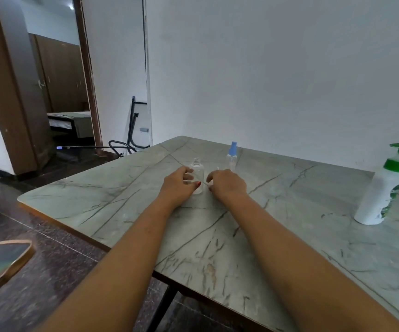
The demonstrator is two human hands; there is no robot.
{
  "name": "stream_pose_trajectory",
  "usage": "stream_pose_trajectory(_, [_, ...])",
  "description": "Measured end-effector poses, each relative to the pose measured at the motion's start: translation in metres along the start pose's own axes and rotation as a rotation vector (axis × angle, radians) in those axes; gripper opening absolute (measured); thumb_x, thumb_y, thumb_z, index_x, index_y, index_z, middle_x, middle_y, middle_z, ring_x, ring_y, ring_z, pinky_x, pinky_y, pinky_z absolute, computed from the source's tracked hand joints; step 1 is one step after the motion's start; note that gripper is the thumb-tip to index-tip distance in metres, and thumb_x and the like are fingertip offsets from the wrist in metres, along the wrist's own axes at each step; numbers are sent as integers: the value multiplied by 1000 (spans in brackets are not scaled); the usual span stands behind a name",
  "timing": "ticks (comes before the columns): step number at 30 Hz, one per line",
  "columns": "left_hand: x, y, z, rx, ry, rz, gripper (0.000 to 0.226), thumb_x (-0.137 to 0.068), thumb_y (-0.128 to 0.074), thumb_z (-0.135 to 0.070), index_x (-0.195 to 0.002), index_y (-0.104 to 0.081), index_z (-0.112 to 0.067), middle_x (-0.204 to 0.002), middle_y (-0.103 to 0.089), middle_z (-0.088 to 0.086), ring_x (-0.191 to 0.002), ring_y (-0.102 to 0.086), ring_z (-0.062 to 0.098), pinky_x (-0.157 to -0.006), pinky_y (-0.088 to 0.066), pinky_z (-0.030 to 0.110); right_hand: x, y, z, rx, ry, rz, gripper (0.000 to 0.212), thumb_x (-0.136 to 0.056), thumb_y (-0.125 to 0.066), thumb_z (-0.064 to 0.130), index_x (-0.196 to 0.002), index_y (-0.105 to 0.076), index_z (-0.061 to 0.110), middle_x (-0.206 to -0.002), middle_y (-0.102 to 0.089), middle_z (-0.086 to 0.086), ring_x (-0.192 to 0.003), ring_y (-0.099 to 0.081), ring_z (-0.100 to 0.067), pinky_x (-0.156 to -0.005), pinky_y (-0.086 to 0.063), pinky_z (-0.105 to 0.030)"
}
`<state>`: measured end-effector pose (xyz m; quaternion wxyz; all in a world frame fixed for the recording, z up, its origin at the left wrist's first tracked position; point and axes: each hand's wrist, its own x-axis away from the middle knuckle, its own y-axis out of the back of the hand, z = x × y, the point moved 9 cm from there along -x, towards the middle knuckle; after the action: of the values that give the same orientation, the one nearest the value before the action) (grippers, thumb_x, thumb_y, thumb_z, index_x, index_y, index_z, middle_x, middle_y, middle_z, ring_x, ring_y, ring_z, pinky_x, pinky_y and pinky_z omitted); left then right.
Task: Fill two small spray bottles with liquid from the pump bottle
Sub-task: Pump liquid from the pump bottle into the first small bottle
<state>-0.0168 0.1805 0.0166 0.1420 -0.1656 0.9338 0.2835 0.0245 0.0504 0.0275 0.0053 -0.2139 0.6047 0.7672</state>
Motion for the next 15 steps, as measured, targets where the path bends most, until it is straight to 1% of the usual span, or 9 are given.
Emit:
stream_pose_trajectory(2, [0,-1,-2,-5,-3,2,40,-83,-69,-20,-120,-55,-13,-116,-63,6,-98,-60,15,-83,-44,21,0,1,-3,-45,-2,34,31,-95,-52,12,-121,-62,26,-123,-58,-5,-107,-59,-24,-82,-47,-31])
stream_pose_trajectory(3, [1,-1,-3,-8,0,4,41,-83,-69,-21,-120,-55,-12,-116,-63,6,-99,-60,16,-83,-44,21,0,2,-7,-83,-11,49,31,-94,-53,12,-120,-61,27,-125,-58,-4,-107,-59,-23,-83,-46,-30])
stream_pose_trajectory(5, [3,-1,-4,0,13,8,42,-83,-69,-21,-121,-54,-12,-117,-63,7,-101,-61,17,-84,-44,21,3,7,-17,-146,-30,60,30,-92,-57,13,-118,-63,28,-125,-58,-6,-106,-59,-22,-84,-46,-29])
stream_pose_trajectory(9, [11,-5,-10,9,22,20,43,-83,-70,-22,-121,-55,-13,-117,-63,6,-103,-60,18,-88,-46,24,14,25,-48,-216,-89,32,28,-89,-62,15,-114,-66,26,-123,-58,-7,-103,-59,-23,-77,-43,-26])
stream_pose_trajectory(11, [17,-11,-17,13,20,36,43,-83,-69,-23,-122,-54,-13,-118,-62,6,-104,-60,18,-92,-47,27,22,38,-64,-302,-131,11,25,-87,-64,18,-111,-66,24,-119,-61,-7,-96,-61,-23,-80,-45,-27])
stream_pose_trajectory(13, [23,-20,-26,17,13,59,43,-84,-68,-23,-123,-53,-13,-119,-61,6,-105,-60,18,-92,-47,28,32,56,-83,-417,-178,-46,23,-84,-66,20,-107,-67,21,-112,-65,-10,-88,-62,-23,-84,-50,-32])
stream_pose_trajectory(15, [29,-30,-36,17,2,81,44,-84,-69,-23,-124,-53,-13,-119,-61,6,-106,-59,18,-90,-47,26,44,82,-104,-483,-221,-176,22,-83,-66,19,-105,-67,19,-107,-66,-8,-92,-62,-23,-84,-48,-28])
